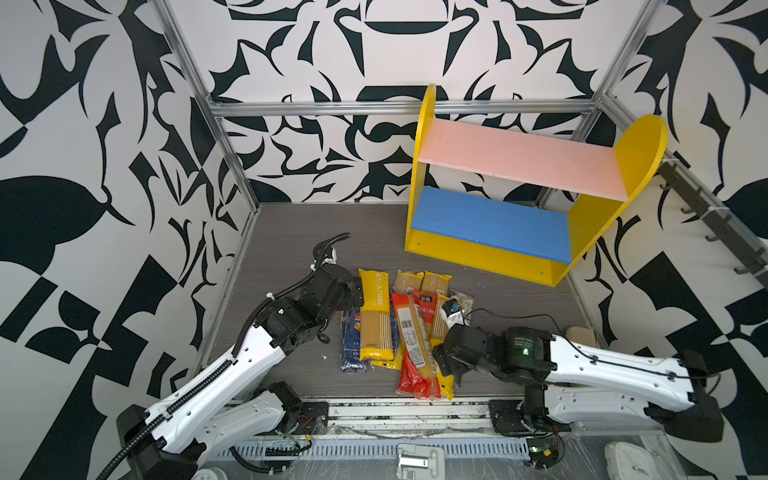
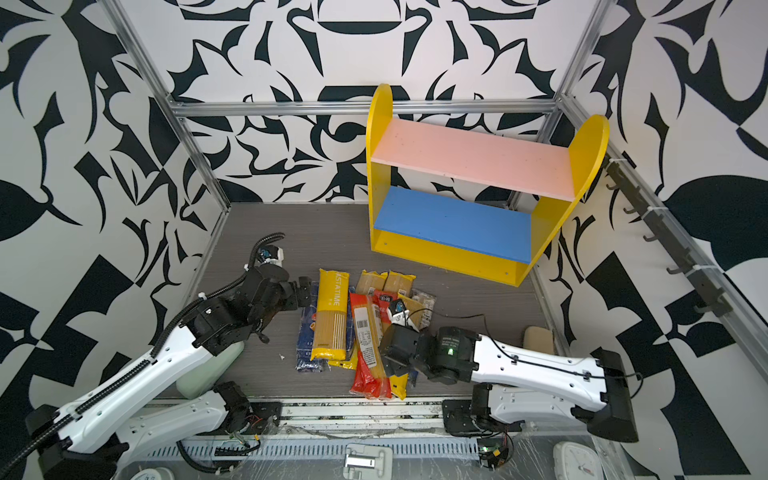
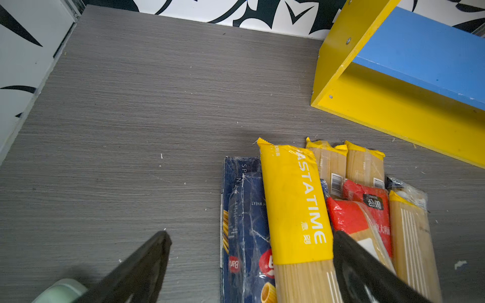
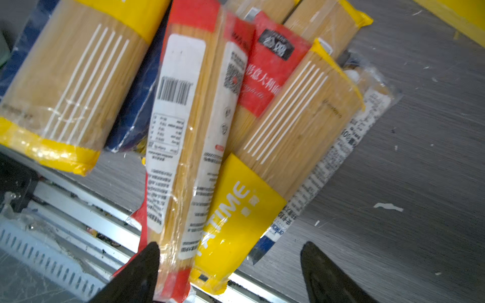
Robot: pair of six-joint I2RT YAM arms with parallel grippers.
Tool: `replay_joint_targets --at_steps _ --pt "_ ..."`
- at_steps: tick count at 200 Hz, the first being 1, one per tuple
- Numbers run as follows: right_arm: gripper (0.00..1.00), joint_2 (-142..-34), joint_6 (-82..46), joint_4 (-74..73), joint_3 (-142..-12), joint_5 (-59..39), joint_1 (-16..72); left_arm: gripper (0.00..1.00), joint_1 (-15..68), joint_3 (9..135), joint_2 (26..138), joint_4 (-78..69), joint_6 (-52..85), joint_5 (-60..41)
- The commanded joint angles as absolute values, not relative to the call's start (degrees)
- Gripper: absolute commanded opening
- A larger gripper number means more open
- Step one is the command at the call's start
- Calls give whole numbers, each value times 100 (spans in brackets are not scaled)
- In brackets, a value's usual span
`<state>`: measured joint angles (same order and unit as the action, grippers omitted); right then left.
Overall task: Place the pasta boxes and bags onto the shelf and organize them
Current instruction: 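Reach the right gripper to the red-and-white spaghetti bag while the left arm approaches, then grasp the red-and-white spaghetti bag with the right gripper and lift it upright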
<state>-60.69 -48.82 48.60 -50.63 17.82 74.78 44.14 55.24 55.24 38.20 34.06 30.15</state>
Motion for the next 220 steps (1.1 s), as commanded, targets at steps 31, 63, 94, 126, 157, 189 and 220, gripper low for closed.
replay_joint_targets --at_steps 31,63,94,126,157,189,220 --pt "86 -6820 -5436 4149 -4970 1845 8215 99 4169 5867 5616 4423 3401 2611" --pt "85 -7329 -5457 3806 -4940 1754 8331 99 4166 5855 5551 4403 3415 2570" --pt "83 -7582 -5519 3718 -4933 1808 8332 99 4159 5849 5461 4487 3419 2599" --pt "83 -7755 -5544 3711 -4948 1779 8332 99 4157 5827 5366 4540 3442 2636" --pt "80 -7997 -5525 3531 -4913 1586 8326 99 4157 5817 5351 4553 3453 2644" --pt "64 -8338 -5644 3414 -4931 1429 8306 99 4157 5775 5311 4553 3446 2641" --pt "33 -8394 -5777 3244 -4936 1340 8280 99 4157 5741 5256 4609 3454 2678"
